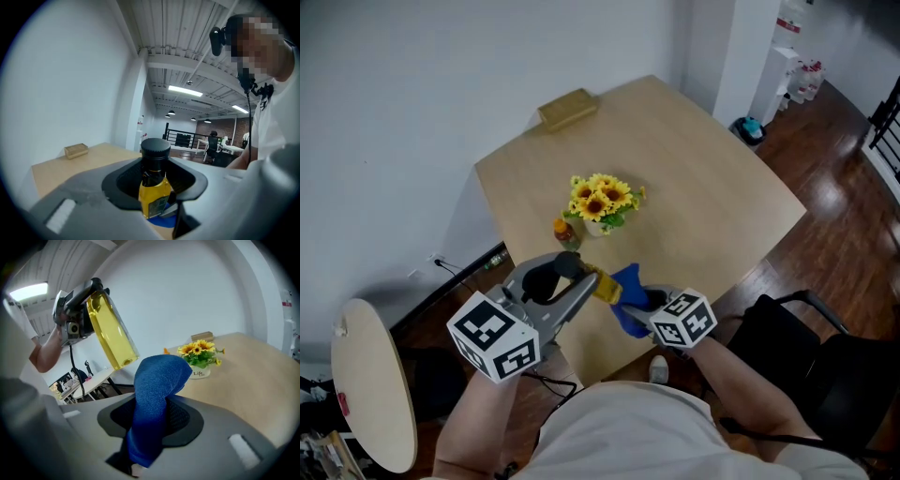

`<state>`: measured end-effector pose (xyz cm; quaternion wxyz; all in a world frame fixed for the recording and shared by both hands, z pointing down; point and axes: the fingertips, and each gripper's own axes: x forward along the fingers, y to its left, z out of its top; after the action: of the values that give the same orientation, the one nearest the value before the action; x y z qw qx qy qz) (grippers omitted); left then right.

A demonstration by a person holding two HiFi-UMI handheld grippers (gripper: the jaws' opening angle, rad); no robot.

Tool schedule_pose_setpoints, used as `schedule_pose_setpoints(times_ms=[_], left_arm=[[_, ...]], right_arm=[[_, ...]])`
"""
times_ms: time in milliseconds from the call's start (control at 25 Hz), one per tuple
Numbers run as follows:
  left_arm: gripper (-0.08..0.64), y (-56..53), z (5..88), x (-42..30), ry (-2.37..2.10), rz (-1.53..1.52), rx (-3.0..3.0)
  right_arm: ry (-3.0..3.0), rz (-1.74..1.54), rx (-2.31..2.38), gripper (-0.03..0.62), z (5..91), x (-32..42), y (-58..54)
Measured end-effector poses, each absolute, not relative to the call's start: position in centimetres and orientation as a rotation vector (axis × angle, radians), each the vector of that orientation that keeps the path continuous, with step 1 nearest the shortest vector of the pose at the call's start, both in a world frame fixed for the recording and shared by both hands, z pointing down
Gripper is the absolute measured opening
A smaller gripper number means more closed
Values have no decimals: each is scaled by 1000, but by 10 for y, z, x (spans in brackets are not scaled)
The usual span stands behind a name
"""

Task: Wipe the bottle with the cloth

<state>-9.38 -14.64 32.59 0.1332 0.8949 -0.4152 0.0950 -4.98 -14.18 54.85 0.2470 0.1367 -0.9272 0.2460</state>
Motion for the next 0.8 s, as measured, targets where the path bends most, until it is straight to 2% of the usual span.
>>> schedule_pose_setpoints(times_ms=[240,480,800], left_arm=[[156,-151,336,-93,-1177,341,2618],[158,-167,364,-97,-1201,409,2587],[158,-212,433,-93,-1355,451,2471]], right_arm=[[-2559,818,357,153,536,-58,-122],[-2533,891,546,153,546,-5,-127],[-2546,795,784,153,518,83,-109]])
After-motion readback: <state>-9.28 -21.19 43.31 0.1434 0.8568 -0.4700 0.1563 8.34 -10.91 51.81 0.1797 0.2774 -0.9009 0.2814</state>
